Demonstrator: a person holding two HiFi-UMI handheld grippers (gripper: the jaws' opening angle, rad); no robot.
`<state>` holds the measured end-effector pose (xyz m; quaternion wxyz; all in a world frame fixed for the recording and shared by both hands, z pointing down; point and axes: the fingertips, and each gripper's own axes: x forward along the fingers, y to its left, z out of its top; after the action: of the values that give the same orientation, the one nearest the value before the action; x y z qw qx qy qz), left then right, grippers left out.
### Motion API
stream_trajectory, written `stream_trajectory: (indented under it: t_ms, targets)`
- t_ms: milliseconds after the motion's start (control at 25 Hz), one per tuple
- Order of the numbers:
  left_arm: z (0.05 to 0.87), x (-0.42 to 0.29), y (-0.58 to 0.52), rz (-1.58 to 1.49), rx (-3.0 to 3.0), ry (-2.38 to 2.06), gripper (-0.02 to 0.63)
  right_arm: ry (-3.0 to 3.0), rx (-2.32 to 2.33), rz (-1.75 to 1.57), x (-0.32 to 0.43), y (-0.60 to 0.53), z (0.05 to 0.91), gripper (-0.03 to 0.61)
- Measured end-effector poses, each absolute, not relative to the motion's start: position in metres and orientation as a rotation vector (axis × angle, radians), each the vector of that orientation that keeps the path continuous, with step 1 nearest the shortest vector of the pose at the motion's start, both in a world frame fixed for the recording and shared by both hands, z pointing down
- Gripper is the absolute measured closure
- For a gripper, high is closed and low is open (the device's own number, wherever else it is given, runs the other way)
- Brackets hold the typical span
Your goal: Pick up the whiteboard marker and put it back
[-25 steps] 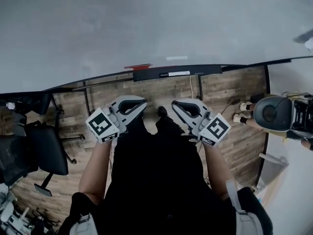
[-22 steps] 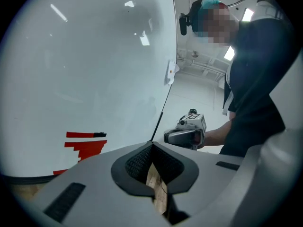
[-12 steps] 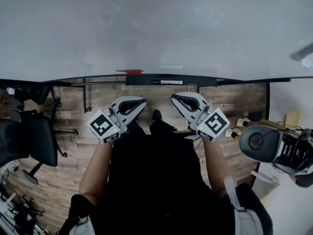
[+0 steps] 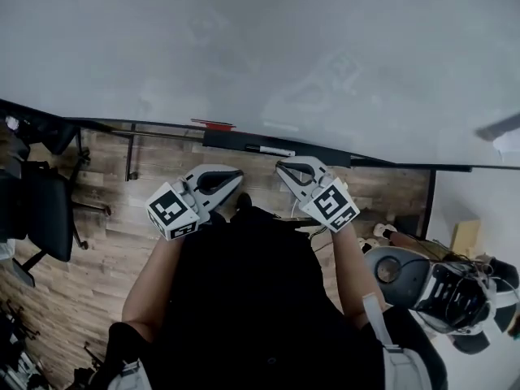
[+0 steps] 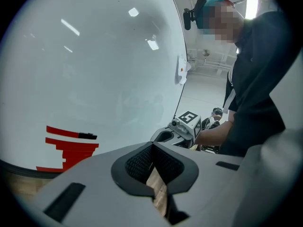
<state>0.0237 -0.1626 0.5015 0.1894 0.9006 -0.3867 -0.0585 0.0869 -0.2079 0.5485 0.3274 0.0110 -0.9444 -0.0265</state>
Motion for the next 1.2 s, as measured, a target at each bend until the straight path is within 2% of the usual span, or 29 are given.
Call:
stream_trajectory:
  t_ms: [400, 1200]
  targets:
    - [0.502, 0.017, -0.159, -0.209, 2.497, -1.143, 0.603, -2.332, -0.085, -0.219, 0.076, -0.219, 0.580, 0.555]
    - [0.503, 0.014, -0.152, -0.226, 2.483, -1.146, 0.603, -2.244, -0.102, -0.252, 0.076, -0.231, 0.612, 0.555]
